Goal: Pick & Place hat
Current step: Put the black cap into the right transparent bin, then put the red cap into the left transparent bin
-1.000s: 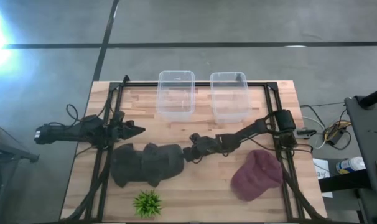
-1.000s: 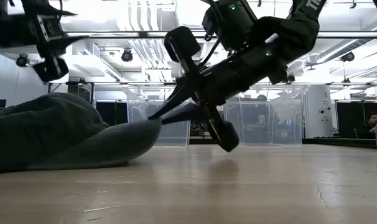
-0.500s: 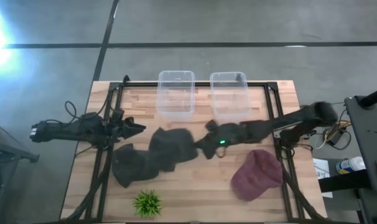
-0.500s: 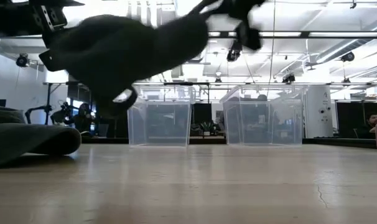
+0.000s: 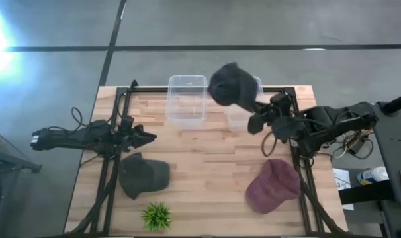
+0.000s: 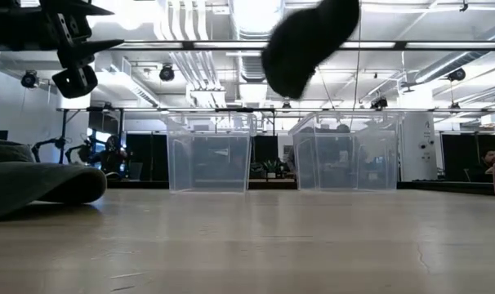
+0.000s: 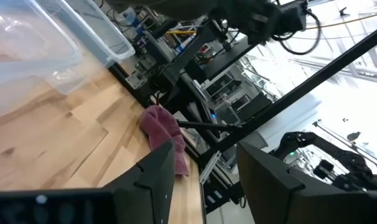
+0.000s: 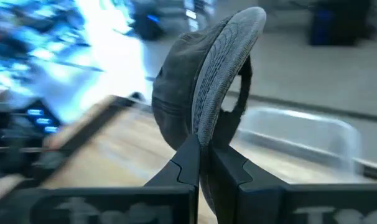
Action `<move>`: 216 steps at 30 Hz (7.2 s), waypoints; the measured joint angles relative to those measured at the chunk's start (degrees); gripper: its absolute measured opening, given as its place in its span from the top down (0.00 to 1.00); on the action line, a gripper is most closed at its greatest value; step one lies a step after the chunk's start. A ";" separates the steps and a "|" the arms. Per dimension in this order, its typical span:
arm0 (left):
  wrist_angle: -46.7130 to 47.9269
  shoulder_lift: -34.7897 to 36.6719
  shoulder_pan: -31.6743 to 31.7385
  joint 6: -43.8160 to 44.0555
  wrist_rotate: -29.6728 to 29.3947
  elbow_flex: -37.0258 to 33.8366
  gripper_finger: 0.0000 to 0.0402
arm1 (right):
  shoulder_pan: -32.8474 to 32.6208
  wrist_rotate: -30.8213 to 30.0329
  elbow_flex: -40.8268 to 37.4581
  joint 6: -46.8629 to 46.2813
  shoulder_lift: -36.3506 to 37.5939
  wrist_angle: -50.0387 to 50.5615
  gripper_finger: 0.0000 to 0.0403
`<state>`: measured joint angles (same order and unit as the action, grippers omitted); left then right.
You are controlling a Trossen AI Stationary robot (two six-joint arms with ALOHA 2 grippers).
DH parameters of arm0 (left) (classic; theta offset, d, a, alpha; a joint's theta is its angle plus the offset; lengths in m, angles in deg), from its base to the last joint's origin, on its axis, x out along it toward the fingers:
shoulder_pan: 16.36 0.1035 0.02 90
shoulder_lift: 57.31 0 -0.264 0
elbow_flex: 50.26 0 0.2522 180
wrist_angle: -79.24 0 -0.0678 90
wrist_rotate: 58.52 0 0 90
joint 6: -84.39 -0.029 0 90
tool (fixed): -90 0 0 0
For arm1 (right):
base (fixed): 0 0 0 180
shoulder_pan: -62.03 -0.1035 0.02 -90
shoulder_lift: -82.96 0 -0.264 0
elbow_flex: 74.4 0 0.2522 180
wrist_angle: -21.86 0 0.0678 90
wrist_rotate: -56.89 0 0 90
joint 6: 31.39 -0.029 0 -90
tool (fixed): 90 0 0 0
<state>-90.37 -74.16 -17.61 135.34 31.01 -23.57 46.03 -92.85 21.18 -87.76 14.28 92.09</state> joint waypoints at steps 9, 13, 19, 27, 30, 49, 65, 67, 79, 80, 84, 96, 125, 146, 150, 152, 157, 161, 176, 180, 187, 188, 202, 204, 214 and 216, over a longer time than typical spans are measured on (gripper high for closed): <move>0.01 -0.21 0.00 -0.01 0.00 -0.07 0.59 | 8.81 10.39 1.47 -27.96 -8.22 32.31 0.97; 0.72 -0.19 -0.07 -0.99 0.02 -0.07 0.59 | 11.82 17.63 0.98 -21.73 -12.16 28.49 0.97; 3.90 -0.21 -0.04 -1.34 1.69 -0.09 0.59 | 14.31 18.79 0.98 -13.68 -13.61 15.30 0.95; 7.24 -0.19 -0.07 1.25 8.42 -0.09 0.59 | 13.97 14.65 3.72 -12.19 -12.17 14.81 0.70; 9.77 -0.19 -0.10 1.25 10.69 -0.11 0.59 | 13.10 14.52 5.29 -9.59 -11.53 14.83 0.60; 55.01 -12.28 -13.25 -4.33 20.22 21.08 0.74 | -5.02 30.40 6.97 -0.15 -19.14 -6.05 0.49; 34.02 -26.06 -26.25 15.89 19.75 6.60 0.79 | -2.16 48.18 6.86 -22.34 -45.53 -28.67 0.49; 31.57 -27.20 -26.34 16.29 16.61 5.67 0.79 | -0.89 49.03 6.86 -23.03 -48.40 -32.56 0.49; 26.15 -32.12 -26.40 15.44 11.79 5.46 0.79 | 1.54 54.94 6.75 -27.12 -59.71 -58.10 0.49; 25.39 -32.49 -26.40 15.44 11.48 5.46 0.79 | 1.40 54.97 6.75 -27.76 -60.19 -58.85 0.49; 20.81 -34.77 -26.40 14.76 10.19 5.46 0.79 | 1.34 54.90 6.75 -28.75 -61.90 -61.95 0.49; 10.30 -41.22 -26.38 14.00 9.15 7.21 0.79 | 2.40 54.21 6.64 -22.04 -62.10 -71.36 0.59; 29.24 -37.23 -31.36 -9.10 -25.04 45.00 0.79 | -10.03 -20.28 8.00 -1.87 -11.97 -8.85 0.97; 30.06 -44.46 -31.54 -7.60 -29.44 44.83 0.79 | 11.47 -3.15 10.80 -9.14 -10.74 28.36 0.97; 29.98 -44.57 -31.47 -9.06 -29.44 44.83 0.79 | 11.01 -2.97 11.45 -16.28 -7.85 26.77 0.97; 30.00 -44.44 -31.47 -9.13 -29.46 44.83 0.79 | 11.29 -2.99 11.01 -17.99 -7.00 22.72 0.97; 29.97 -44.32 -31.47 -9.15 -29.64 44.83 0.79 | 12.36 1.44 10.05 -14.65 -7.78 13.03 0.97; 30.00 -44.41 -31.47 -9.14 -29.64 44.83 0.79 | 15.00 4.06 9.73 -16.69 -11.19 14.97 0.97; 30.10 -44.41 -31.50 -8.44 -28.85 44.83 0.79 | 19.41 18.25 -7.18 -29.23 -11.73 2.76 0.97; 30.10 -44.41 -31.50 -7.19 -28.83 44.83 0.79 | 19.37 17.88 -15.64 -42.53 -7.01 2.74 0.97; 30.12 -44.41 -31.54 -6.99 -28.59 44.83 0.79 | 20.07 19.03 -28.95 -50.39 1.92 -5.00 0.97; 30.13 -44.41 -31.54 -6.99 -28.59 44.83 0.79 | 20.40 19.18 -30.02 -50.30 2.89 -6.22 0.97; 30.03 -44.41 -31.54 -6.00 -28.59 44.83 0.79 | 18.62 13.82 -26.86 -37.11 3.34 -9.99 0.66; 30.04 -44.41 -31.54 -5.98 -28.59 44.83 0.79 | 17.99 11.73 -23.80 -31.73 3.35 -9.61 0.62; 30.06 -44.41 -31.54 -6.47 -28.87 44.83 0.79 | 12.87 20.29 -11.60 -20.31 1.10 8.65 0.51; 30.07 -44.41 -31.54 -7.56 -28.92 44.82 0.79 | 8.72 23.22 -10.30 -19.92 -0.46 9.64 0.51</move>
<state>-60.29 -118.57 -49.15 127.78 2.09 21.25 54.75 -69.63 10.89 -107.68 13.82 101.73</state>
